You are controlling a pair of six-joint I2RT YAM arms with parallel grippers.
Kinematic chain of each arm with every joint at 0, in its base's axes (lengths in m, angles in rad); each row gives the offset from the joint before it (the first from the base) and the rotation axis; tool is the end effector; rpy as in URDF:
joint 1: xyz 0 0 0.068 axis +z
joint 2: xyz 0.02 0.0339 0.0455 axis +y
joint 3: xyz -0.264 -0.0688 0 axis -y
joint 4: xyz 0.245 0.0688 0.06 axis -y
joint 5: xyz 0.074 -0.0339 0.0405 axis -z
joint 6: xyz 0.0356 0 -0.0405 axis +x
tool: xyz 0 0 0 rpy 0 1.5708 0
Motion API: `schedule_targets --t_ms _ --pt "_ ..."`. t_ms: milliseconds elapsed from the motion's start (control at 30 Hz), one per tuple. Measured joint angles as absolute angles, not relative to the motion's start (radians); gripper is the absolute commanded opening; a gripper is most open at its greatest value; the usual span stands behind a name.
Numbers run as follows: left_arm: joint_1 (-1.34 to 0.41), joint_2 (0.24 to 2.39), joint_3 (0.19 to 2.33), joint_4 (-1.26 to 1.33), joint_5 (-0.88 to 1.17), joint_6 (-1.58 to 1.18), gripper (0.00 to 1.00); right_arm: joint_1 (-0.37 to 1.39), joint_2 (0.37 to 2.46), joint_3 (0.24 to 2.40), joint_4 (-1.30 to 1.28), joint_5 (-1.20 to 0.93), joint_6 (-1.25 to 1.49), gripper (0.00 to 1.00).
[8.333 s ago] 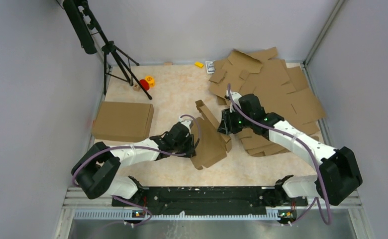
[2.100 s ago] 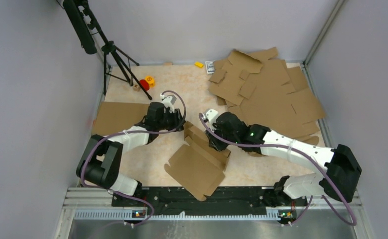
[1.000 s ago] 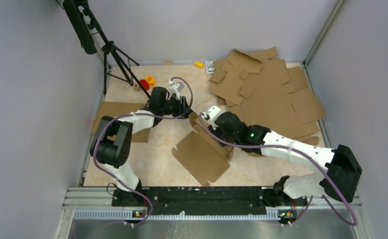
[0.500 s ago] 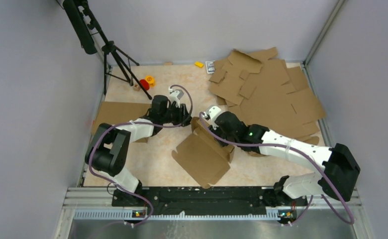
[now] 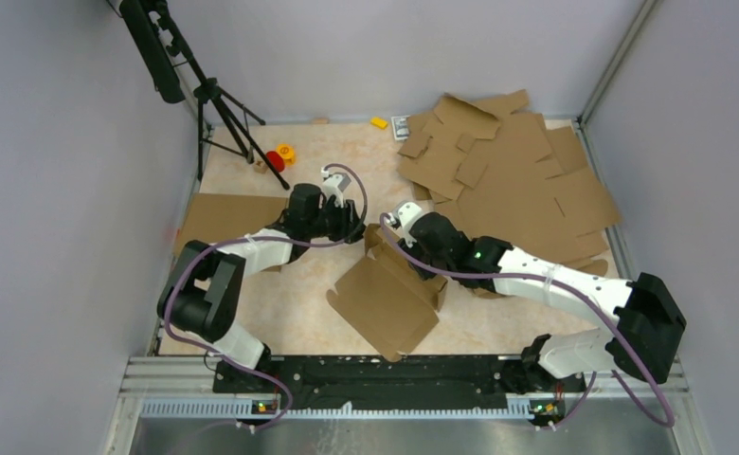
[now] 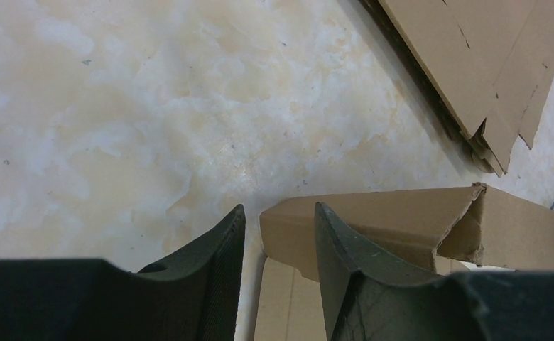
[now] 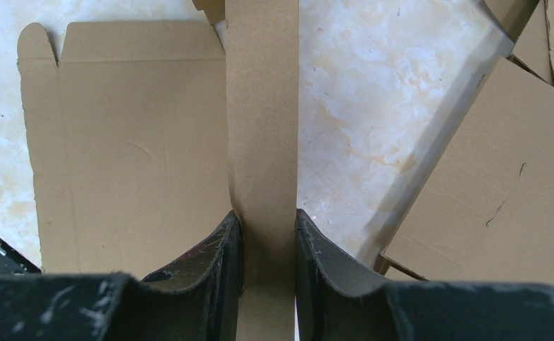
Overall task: Fold the paper box
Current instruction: Fold the paper box at the center of the board.
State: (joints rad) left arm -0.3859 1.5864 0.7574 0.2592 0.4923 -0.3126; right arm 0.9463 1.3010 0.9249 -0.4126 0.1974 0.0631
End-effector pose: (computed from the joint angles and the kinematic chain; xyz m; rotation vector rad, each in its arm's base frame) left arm 0.2925 -0.1370 0.1805 0.3809 2.1767 -0.9266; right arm 0.1672 0.2201 0.2565 -0.9191 2.1689 0.2652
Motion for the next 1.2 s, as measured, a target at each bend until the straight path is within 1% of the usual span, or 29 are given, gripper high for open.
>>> schedule_targets --t_ms 533,733,900,1200 --pt "-0.405 1.568 0.701 0.320 0.452 -0.488 0.44 0.946 1.301 0.925 -0.424 0.214 0.071 0.17" --pt "-0.405 1.568 0.717 0.296 0.455 -0.560 0.43 0.946 1.303 0.925 -0.428 0.239 0.082 0.15" --pt "-0.407 1.580 0.743 0.308 0.477 -0.655 0.43 0.944 1.315 0.925 -0.436 0.287 0.109 0.15" --pt "-0.419 1.612 0.762 0.355 0.512 -0.751 0.43 0.939 1.317 0.925 -0.440 0.302 0.131 0.15"
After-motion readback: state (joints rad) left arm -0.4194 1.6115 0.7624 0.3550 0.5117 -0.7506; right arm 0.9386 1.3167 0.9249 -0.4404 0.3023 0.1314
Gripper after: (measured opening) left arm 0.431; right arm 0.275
